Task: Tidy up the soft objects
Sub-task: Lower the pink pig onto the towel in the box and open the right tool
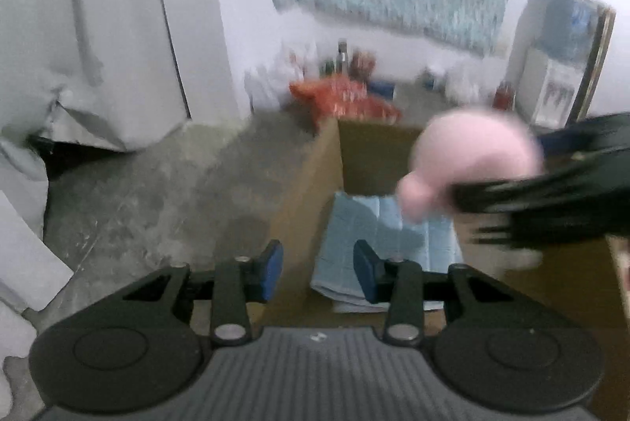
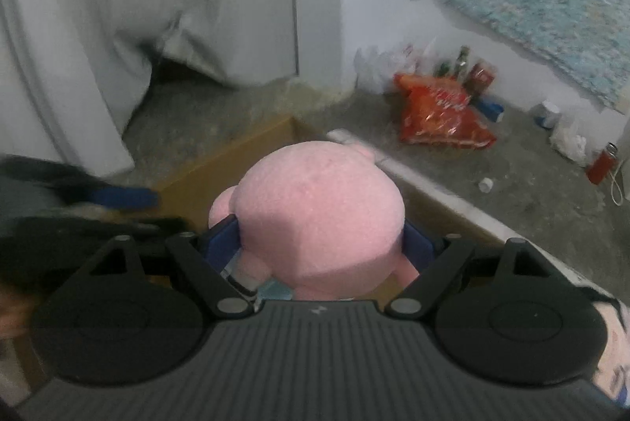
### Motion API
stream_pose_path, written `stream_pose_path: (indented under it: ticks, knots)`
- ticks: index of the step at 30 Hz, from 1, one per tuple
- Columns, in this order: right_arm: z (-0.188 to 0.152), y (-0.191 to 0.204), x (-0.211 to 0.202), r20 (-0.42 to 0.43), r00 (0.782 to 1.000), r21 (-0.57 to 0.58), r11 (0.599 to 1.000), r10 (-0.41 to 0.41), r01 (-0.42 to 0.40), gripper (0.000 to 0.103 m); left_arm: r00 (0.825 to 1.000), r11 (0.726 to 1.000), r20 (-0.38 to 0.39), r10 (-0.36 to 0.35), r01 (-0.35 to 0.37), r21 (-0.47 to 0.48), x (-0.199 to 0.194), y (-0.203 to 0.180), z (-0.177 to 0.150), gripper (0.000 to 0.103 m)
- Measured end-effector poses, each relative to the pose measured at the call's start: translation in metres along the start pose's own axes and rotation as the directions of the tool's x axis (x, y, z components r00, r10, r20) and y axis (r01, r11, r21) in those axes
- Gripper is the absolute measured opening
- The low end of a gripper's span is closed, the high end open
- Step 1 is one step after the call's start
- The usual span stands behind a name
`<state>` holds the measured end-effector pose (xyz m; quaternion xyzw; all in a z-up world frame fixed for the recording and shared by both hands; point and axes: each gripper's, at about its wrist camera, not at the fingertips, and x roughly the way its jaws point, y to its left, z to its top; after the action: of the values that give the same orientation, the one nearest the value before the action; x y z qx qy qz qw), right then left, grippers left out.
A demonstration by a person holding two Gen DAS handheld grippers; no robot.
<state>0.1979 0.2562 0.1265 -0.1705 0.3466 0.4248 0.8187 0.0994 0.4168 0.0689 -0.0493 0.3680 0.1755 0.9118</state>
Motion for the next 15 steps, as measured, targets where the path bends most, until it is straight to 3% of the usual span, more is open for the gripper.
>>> stream_pose_path:
  ticks: [3,6,9,11,15]
  knots:
    - [0.012,0.020,0.039,-0.043,0.999,-0.037,0.999,-0.017,0.016,0.085,0.997,0.999,0.062,-0.037,0.038,-0.020,-0.032,0.016,-0.009,0.046]
    - [0.022,0.033,0.073,-0.094,0.995,-0.041,0.999,0.018,-0.022,0.091,0.991,0.996,0.106,-0.081,0.083,-0.016,-0.051,0.013,-0.009,0.054]
    - [0.022,0.041,0.100,-0.175,0.984,-0.084,0.996,0.002,-0.018,0.093,0.986,0.994,0.126,-0.107,0.111,-0.023,-0.059,0.016,-0.013,0.054]
    - [0.018,0.047,0.101,-0.178,0.983,-0.129,0.991,-0.042,0.019,0.095,0.983,0.991,0.133,-0.124,0.128,-0.023,-0.060,0.016,-0.014,0.054]
    - [0.016,0.040,0.075,-0.137,0.989,-0.143,0.989,-0.049,0.029,0.099,0.976,0.988,0.158,-0.152,0.154,-0.005,-0.060,0.013,-0.022,0.054]
